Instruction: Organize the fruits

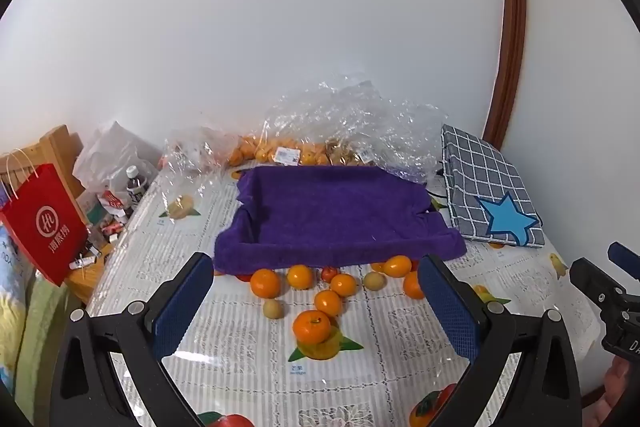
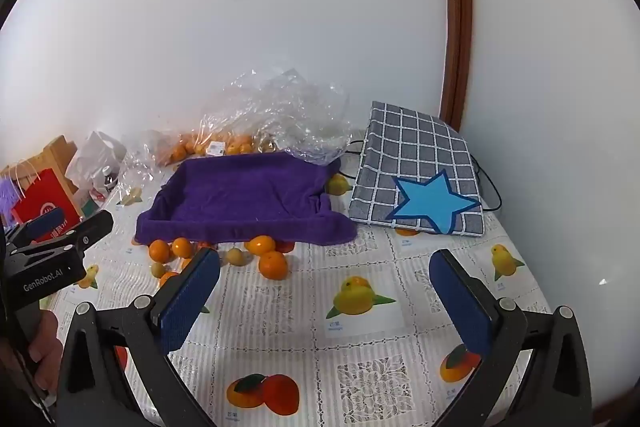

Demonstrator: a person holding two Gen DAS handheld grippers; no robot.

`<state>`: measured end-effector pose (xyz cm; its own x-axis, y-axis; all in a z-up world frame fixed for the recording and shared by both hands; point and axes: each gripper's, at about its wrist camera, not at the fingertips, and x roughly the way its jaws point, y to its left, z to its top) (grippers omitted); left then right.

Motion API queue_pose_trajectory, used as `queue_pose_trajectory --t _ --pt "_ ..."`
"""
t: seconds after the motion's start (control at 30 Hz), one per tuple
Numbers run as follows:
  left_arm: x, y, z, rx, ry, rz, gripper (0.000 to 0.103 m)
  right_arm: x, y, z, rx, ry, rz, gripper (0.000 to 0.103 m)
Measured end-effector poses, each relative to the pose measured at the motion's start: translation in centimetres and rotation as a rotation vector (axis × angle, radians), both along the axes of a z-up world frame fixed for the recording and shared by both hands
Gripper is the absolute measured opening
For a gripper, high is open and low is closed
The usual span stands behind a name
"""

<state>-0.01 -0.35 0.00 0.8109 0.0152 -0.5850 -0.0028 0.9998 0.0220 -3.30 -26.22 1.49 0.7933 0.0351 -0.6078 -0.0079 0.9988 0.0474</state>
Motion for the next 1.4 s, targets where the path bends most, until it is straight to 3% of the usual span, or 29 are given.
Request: queue_pose_trajectory --t 0.23,0.87,1.4 --pt "-0.8 1.5 0.8 -0.057 -0.03 0.002 0.103 -0.1 -0.1 0.3 0.002 0.004 -0.004 0.103" --pt "-1.3 1.8 0.8 -0.025 -0.034 0.027 0.103 -0.6 0.4 1.0 0.008 -0.016 0.007 0.103" --pt "-1.7 2.5 1.0 -0.051 -0.037 0.03 0.103 -1.0 0.9 0.8 0.0 -0.036 0.021 0.103"
